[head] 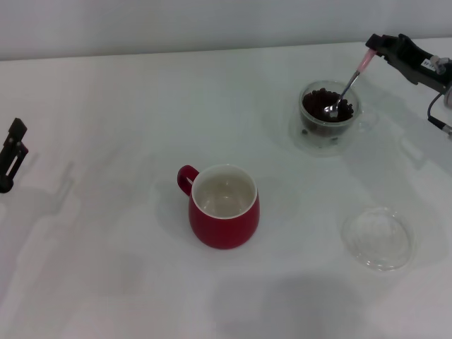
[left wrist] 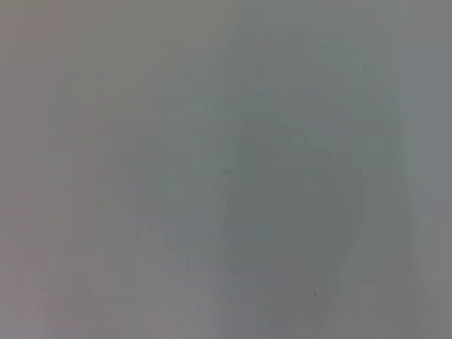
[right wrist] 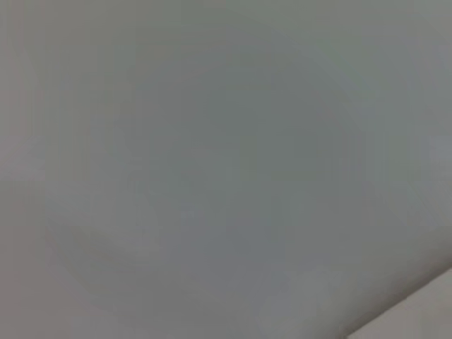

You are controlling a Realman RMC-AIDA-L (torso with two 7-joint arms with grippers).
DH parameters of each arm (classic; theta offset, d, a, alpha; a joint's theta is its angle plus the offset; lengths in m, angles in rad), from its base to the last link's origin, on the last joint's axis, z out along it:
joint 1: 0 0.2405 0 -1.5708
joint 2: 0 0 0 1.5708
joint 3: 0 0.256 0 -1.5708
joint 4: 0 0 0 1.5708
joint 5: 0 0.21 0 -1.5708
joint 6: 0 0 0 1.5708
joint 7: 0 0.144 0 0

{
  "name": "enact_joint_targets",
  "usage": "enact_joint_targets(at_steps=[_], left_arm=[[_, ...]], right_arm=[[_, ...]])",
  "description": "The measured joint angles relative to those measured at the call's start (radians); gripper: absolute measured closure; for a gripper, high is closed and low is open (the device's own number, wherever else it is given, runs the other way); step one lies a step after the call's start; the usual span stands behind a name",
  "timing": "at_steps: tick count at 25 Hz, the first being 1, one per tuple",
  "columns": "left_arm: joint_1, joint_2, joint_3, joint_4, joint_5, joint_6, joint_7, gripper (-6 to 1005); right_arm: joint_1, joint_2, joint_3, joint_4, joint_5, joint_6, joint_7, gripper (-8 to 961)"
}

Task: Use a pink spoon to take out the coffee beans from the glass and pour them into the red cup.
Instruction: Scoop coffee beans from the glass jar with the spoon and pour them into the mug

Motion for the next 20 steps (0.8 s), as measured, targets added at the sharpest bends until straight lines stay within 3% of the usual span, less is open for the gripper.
enact_joint_targets(at_steps=[20], left_arm=[[0.002, 0.0, 0.0, 0.0, 0.0, 0.003, 0.0, 347]], right_arm=[[-0.023, -0.005, 0.002, 0.028, 0.048, -0.018, 0.157, 771]])
